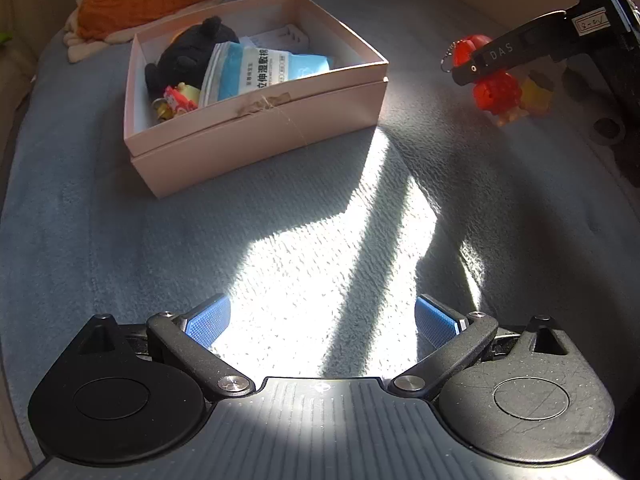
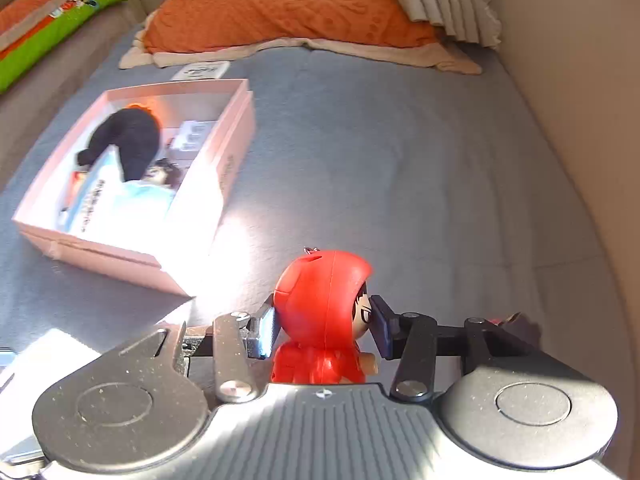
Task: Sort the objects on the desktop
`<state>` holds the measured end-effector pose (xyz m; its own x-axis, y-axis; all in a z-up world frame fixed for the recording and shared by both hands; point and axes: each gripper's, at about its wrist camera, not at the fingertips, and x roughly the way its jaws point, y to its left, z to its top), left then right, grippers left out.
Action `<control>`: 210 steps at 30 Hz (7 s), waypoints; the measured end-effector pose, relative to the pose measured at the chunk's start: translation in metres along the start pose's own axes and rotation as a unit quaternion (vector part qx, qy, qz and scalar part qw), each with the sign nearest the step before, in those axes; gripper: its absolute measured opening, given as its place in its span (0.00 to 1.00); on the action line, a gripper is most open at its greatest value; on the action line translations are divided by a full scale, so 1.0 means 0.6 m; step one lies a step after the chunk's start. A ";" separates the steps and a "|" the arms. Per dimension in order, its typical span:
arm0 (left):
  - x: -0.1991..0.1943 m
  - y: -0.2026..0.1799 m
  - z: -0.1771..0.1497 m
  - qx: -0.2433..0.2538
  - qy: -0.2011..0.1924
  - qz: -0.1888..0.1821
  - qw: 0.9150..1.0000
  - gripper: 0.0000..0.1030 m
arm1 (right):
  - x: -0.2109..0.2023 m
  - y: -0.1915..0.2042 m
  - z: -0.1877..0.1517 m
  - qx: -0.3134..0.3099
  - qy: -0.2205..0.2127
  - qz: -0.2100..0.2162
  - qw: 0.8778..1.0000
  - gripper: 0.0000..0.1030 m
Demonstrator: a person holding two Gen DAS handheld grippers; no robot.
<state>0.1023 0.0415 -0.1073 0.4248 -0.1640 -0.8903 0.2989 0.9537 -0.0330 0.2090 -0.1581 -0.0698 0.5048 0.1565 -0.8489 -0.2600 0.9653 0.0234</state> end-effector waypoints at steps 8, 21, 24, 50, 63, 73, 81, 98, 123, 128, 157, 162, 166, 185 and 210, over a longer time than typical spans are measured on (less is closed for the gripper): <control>-0.010 -0.017 -0.035 0.029 0.016 -0.036 0.999 0.98 | -0.070 0.138 -0.012 -0.036 -0.032 0.114 0.992 0.73; -0.008 0.007 -0.027 -0.022 0.007 -0.013 1.000 0.98 | 0.052 -0.163 -0.043 0.090 -0.019 -0.247 0.965 0.76; -0.009 0.012 -0.024 -0.035 0.007 -0.012 0.999 0.98 | 0.056 -0.185 -0.037 0.112 -0.014 -0.215 0.970 0.48; 0.005 0.068 -0.004 -0.026 -0.013 0.148 0.989 0.99 | -0.084 0.131 -0.143 -0.041 0.024 0.019 0.999 0.48; -0.024 0.140 -0.034 -0.120 -0.032 0.143 0.982 0.98 | -0.084 0.269 -0.248 -0.109 0.054 -0.005 0.993 0.69; -0.035 0.089 -0.030 -0.164 -0.085 -0.002 0.983 0.98 | -0.124 0.246 -0.309 -0.130 0.064 -0.028 0.989 0.78; 0.018 0.093 0.007 -0.143 -0.072 0.094 0.982 0.98 | -0.130 0.240 -0.307 -0.139 0.054 -0.019 0.989 0.82; -0.038 0.080 -0.023 -0.112 -0.057 0.061 0.990 0.95 | -0.099 0.226 -0.268 -0.129 0.029 0.016 0.991 0.82; -0.131 0.076 -0.174 -0.148 -0.036 0.049 0.987 0.97 | -0.134 0.256 -0.284 -0.153 0.039 0.034 0.987 0.75; -0.115 0.077 -0.186 -0.167 -0.021 0.040 0.985 0.97 | -0.124 0.259 -0.306 -0.147 0.077 0.034 0.986 0.80; -0.081 0.037 -0.151 -0.091 -0.036 0.037 0.995 0.97 | -0.083 0.239 -0.316 -0.073 0.105 0.036 0.991 1.00; -0.091 0.045 -0.157 -0.106 -0.033 0.038 0.993 0.98 | -0.093 0.242 -0.310 -0.088 0.095 0.035 0.991 0.99; -0.101 0.049 -0.158 -0.108 -0.038 0.040 0.993 0.98 | -0.112 0.247 -0.299 -0.108 0.040 0.018 0.993 0.83; -0.049 0.010 -0.138 -0.039 -0.015 0.072 0.997 0.98 | -0.142 0.220 -0.267 -0.095 0.040 0.018 0.994 0.47; -0.090 0.055 -0.195 -0.088 0.022 0.056 0.994 0.96 | -0.107 0.252 -0.258 -0.159 0.029 -0.012 0.987 0.52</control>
<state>-0.0108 0.1111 -0.1134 0.4085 -0.0469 -0.9115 0.0954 0.9954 -0.0085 0.0101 -0.0547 -0.0935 0.4684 0.1123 -0.8764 -0.4983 0.8526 -0.1571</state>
